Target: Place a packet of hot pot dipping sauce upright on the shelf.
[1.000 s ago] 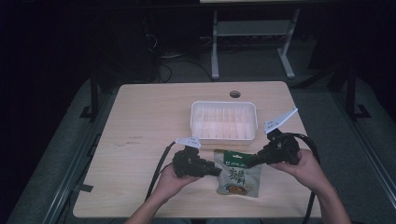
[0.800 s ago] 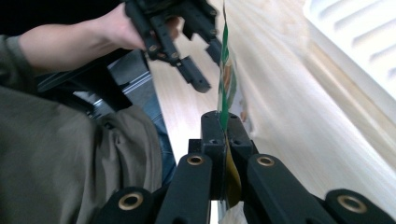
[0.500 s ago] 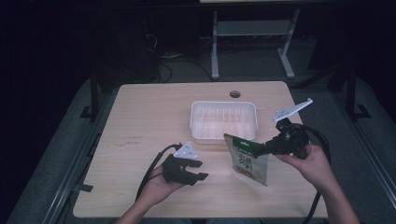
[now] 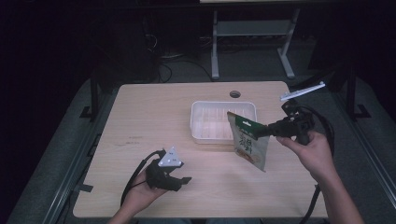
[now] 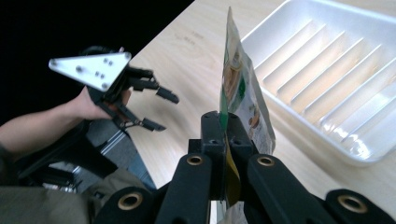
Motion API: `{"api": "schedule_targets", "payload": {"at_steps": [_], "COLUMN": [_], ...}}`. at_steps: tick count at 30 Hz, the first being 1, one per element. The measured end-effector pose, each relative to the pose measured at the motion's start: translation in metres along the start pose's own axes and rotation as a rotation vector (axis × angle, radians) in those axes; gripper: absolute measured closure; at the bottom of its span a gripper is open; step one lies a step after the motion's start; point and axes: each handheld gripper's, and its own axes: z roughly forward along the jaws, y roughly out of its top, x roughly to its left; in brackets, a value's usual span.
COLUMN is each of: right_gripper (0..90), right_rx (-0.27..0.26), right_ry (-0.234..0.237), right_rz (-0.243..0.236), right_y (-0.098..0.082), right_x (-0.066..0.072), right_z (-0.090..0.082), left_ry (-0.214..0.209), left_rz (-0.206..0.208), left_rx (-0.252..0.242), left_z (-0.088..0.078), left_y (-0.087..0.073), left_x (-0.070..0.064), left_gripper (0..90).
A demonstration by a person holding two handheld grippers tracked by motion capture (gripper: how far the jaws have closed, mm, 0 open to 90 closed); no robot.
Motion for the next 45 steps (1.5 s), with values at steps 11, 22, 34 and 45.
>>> {"api": "schedule_targets", "payload": {"at_steps": [11, 22, 34, 45], "right_gripper": [89.6, 89.4, 89.4, 89.4], "right_rx": [-0.05, -0.082, -0.125, -0.174], "right_ry": [-0.083, -0.212, -0.266, -0.312], "right_rz": [0.037, 0.09, 0.15, 0.206], "right_y": [0.032, 0.065, 0.083, 0.086], "right_x": [-0.003, -0.021, -0.041, -0.06], "right_z": [0.002, 0.019, 0.036, 0.036], "left_ry": [0.035, 0.059, 0.068, 0.066], "left_rz": [-0.053, -0.086, -0.094, -0.11], "left_rx": [-0.007, -0.006, -0.009, -0.013], "left_z": [-0.007, -0.01, -0.013, -0.014], "left_y": [-0.024, -0.037, -0.042, -0.046], "left_x": [0.011, 0.02, 0.024, 0.028], "left_gripper": [34.8, 33.7, 32.6, 32.3]}}
